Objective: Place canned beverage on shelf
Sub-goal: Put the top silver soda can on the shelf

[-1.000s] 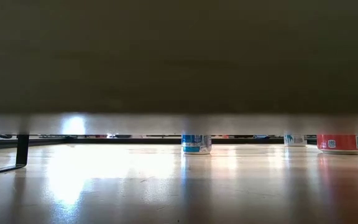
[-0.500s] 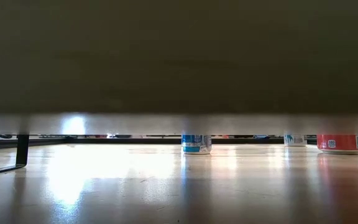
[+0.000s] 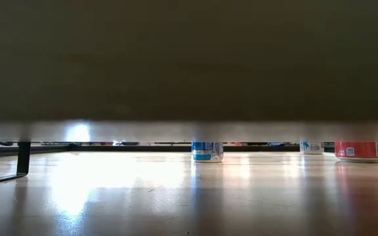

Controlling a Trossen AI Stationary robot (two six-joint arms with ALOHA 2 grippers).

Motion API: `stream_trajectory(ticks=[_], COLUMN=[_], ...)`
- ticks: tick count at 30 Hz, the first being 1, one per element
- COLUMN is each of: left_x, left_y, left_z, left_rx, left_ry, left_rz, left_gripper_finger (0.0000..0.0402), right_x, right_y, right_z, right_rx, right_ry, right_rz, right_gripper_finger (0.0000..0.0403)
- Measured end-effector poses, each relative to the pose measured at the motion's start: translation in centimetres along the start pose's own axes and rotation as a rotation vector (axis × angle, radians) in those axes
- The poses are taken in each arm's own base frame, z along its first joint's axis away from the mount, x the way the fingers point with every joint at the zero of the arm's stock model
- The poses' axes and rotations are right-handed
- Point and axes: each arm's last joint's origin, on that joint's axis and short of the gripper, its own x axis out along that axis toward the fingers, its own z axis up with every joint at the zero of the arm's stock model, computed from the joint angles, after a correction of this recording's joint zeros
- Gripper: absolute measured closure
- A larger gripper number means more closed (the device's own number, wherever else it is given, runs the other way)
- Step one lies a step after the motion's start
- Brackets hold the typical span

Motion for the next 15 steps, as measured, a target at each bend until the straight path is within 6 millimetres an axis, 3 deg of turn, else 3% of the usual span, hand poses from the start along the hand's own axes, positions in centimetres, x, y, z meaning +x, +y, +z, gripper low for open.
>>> stream_trajectory(ticks=[15], left_x=[0.04], left_y=[-0.13], left_z=[0.32], left_rx=[-0.017], left_ry=[-0.009], left_rz=[0.006], left_gripper_finger=[0.0094], right_x=[0.0], right_y=[0.0], right_z=[0.0], right_rx=[0.0], right_ry=[0.0], right_rz=[0.0], right_gripper_finger=[0.022])
